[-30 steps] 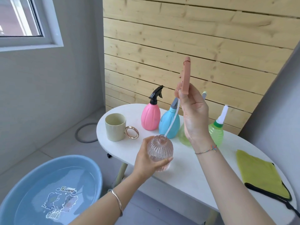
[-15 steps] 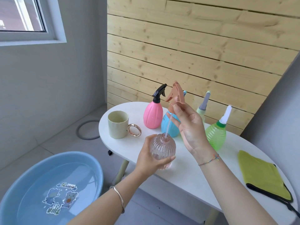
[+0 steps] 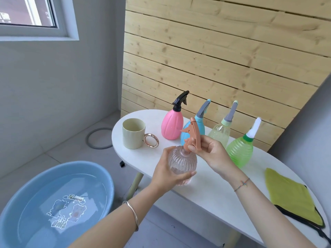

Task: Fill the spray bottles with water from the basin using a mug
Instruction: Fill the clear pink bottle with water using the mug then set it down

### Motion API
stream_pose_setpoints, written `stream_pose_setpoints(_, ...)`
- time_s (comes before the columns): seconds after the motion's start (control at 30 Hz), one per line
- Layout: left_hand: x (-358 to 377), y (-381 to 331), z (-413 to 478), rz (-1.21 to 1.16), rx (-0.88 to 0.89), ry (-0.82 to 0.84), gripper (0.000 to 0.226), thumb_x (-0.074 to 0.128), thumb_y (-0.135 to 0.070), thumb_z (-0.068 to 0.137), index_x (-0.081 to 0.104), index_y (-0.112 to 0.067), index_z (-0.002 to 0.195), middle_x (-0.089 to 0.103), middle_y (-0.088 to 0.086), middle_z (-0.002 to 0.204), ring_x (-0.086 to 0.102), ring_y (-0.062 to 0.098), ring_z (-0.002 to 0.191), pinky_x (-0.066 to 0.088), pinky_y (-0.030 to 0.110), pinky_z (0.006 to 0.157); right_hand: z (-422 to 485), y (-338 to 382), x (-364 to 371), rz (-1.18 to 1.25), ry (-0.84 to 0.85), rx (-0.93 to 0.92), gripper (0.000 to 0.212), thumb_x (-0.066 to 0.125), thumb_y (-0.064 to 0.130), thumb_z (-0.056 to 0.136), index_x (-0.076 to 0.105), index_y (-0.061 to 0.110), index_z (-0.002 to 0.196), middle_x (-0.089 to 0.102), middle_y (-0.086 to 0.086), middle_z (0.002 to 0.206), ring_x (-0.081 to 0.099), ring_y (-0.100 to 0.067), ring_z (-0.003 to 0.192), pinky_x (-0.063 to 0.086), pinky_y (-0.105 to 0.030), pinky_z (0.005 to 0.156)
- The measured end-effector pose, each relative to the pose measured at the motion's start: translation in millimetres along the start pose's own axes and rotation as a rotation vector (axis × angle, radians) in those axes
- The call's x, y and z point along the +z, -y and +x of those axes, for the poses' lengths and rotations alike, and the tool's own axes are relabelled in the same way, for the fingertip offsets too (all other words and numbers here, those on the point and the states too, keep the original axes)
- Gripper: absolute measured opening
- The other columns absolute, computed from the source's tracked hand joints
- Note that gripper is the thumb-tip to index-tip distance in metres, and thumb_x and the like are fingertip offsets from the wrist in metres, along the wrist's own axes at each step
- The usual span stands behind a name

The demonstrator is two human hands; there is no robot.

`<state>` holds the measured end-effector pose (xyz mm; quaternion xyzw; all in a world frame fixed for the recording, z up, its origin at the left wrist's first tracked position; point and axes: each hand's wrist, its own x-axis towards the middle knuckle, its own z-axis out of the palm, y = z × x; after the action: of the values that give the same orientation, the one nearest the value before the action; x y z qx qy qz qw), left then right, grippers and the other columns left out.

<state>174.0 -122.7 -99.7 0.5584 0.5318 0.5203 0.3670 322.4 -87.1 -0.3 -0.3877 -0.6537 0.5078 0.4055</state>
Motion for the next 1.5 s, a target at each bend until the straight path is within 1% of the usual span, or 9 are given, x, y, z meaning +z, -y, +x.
stream_pose_setpoints(0.23, -1.0, 0.1, 1.2, 0.028, -0.012, -0.005, 0.084, 0.093, -0.043, 0.058, 0.042, -0.035, 0.125, 0.058, -0.022, 0.121, 0.051, -0.01, 0.114, 0.036, 0.001, 0.086, 10.3, 5.2, -8.4, -0.149, 0.115, 0.051, 0.014, 0.066, 0.003, 0.085, 0.067, 0.011, 0.096, 0.073, 0.012, 0.091, 0.067, 0.002, 0.09, 0.047, -0.009, 0.079)
stream_pose_setpoints(0.47, -1.2, 0.0, 1.9, 0.051, -0.024, 0.0, 0.083, 0.092, -0.042, 0.059, 0.04, -0.037, 0.124, 0.056, -0.025, 0.117, 0.049, -0.016, 0.109, 0.035, 0.0, 0.082, 17.0, 7.1, -9.1, -0.263, 0.194, 0.073, 0.023, 0.071, 0.005, 0.082, 0.069, 0.002, 0.105, 0.074, -0.005, 0.1, 0.07, -0.008, 0.094, 0.049, -0.012, 0.08)
stream_pose_setpoints(0.63, -0.6, -0.7, 0.8, 0.044, -0.024, -0.003, 0.083, 0.092, -0.041, 0.06, 0.039, -0.037, 0.124, 0.055, -0.025, 0.118, 0.048, -0.015, 0.11, 0.035, 0.0, 0.082, 10.3, -2.6, 5.6, -0.295, -0.055, 0.004, 0.021, 0.084, 0.014, 0.069, 0.073, 0.012, 0.086, 0.075, 0.001, 0.085, 0.07, -0.011, 0.087, 0.052, -0.023, 0.086)
stream_pose_setpoints(0.83, 1.1, -1.1, 0.3, 0.049, -0.031, 0.002, 0.087, 0.084, -0.06, 0.051, 0.035, -0.043, 0.121, 0.056, -0.023, 0.118, 0.053, -0.004, 0.113, 0.04, 0.01, 0.086, -1.7, -16.5, 33.8, -0.372, -0.39, -0.079, 0.033, 0.086, 0.036, 0.065, 0.066, 0.017, 0.083, 0.07, 0.008, 0.078, 0.064, 0.0, 0.08, 0.047, -0.012, 0.078)
stream_pose_setpoints(0.93, 1.5, 0.3, 0.8, 0.058, -0.031, 0.008, 0.087, 0.085, -0.059, 0.052, 0.035, -0.045, 0.121, 0.055, -0.024, 0.118, 0.055, -0.001, 0.112, 0.045, 0.017, 0.089, -1.3, -13.9, 26.1, -0.333, -0.286, -0.03, 0.028, 0.084, 0.03, 0.07, 0.068, 0.018, 0.091, 0.072, 0.008, 0.086, 0.065, 0.0, 0.086, 0.048, -0.017, 0.085)
stream_pose_setpoints(1.07, -0.2, 0.6, 1.5, 0.059, -0.02, 0.007, 0.086, 0.09, -0.049, 0.059, 0.037, -0.038, 0.126, 0.056, -0.023, 0.12, 0.052, -0.005, 0.113, 0.039, 0.009, 0.086, -3.8, -10.1, 12.4, -0.298, -0.041, -0.012, 0.024, 0.075, 0.014, 0.081, 0.07, 0.027, 0.101, 0.073, 0.011, 0.1, 0.064, -0.003, 0.102, 0.046, -0.024, 0.096)
stream_pose_setpoints(1.33, 0.9, 3.0, 1.6, 0.064, -0.01, -0.007, 0.084, 0.088, -0.048, 0.059, 0.039, -0.035, 0.126, 0.057, -0.019, 0.123, 0.053, -0.003, 0.115, 0.039, 0.01, 0.087, -10.5, -30.2, 38.4, -0.21, -0.412, -0.097, 0.024, 0.084, 0.022, 0.07, 0.074, 0.019, 0.092, 0.074, 0.009, 0.089, 0.067, -0.003, 0.091, 0.044, -0.008, 0.083)
stream_pose_setpoints(1.4, 0.7, 2.7, 1.7, 0.067, -0.015, -0.006, 0.084, 0.089, -0.047, 0.059, 0.038, -0.036, 0.125, 0.057, -0.02, 0.122, 0.053, -0.003, 0.114, 0.037, 0.004, 0.085, -9.0, -29.3, 34.2, -0.191, -0.363, -0.073, 0.022, 0.082, 0.023, 0.074, 0.073, 0.019, 0.094, 0.074, 0.008, 0.093, 0.066, -0.004, 0.096, 0.043, -0.009, 0.086)
stream_pose_setpoints(1.5, 0.5, 1.7, 1.4, 0.076, -0.018, -0.001, 0.086, 0.091, -0.047, 0.059, 0.038, -0.036, 0.126, 0.056, -0.02, 0.122, 0.053, -0.004, 0.113, 0.035, 0.0, 0.083, -9.9, -25.8, 25.1, -0.087, -0.163, -0.045, 0.008, 0.07, 0.017, 0.087, 0.071, 0.017, 0.094, 0.072, 0.001, 0.094, 0.066, -0.015, 0.099, 0.048, -0.029, 0.096)
